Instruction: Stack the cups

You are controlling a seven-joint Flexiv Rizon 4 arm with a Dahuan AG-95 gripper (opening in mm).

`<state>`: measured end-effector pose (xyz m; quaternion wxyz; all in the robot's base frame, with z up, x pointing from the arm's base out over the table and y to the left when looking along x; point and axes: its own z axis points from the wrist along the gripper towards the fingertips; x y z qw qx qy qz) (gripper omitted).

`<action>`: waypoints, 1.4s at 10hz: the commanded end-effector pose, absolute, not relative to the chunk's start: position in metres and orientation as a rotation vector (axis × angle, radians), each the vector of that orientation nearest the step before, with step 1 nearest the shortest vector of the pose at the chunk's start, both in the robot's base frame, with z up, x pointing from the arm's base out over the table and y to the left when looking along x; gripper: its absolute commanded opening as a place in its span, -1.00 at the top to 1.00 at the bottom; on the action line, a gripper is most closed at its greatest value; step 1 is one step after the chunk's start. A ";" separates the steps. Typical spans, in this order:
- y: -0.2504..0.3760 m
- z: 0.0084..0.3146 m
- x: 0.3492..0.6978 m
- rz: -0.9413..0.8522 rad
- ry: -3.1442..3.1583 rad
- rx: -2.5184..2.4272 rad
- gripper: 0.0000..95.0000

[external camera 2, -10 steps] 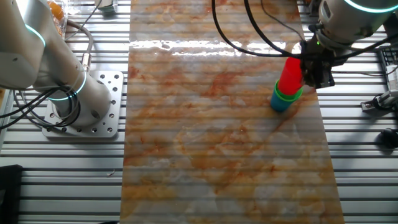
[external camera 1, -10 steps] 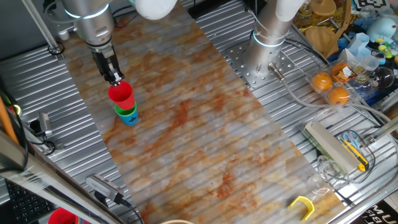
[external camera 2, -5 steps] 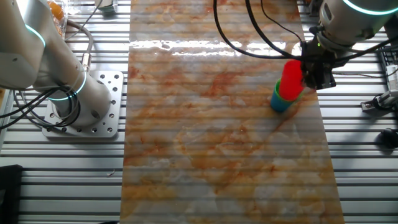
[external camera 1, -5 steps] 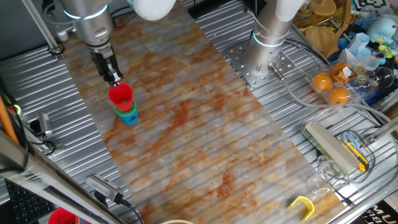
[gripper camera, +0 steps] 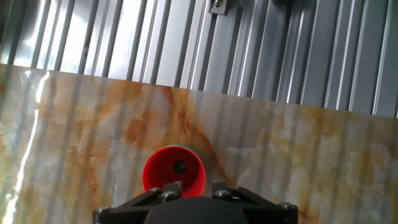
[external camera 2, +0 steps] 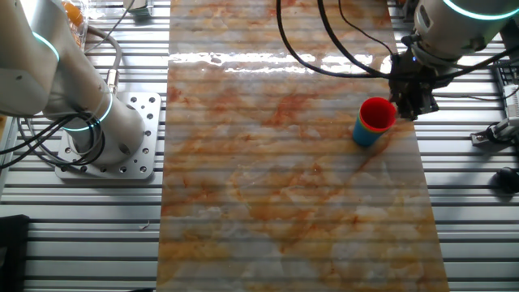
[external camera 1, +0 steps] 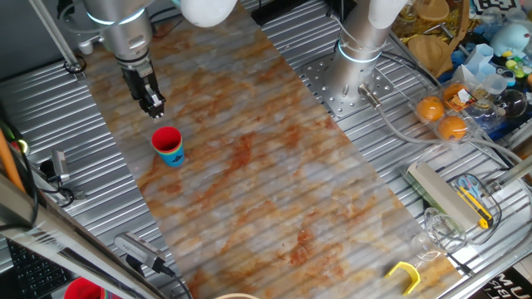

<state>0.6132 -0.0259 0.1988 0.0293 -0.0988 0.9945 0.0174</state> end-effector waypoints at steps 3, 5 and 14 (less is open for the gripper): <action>-0.011 0.210 0.609 0.050 3.095 -0.229 1.00; -0.002 0.216 0.607 0.046 3.104 -0.193 1.00; 0.008 0.223 0.596 -0.024 3.104 -0.093 1.00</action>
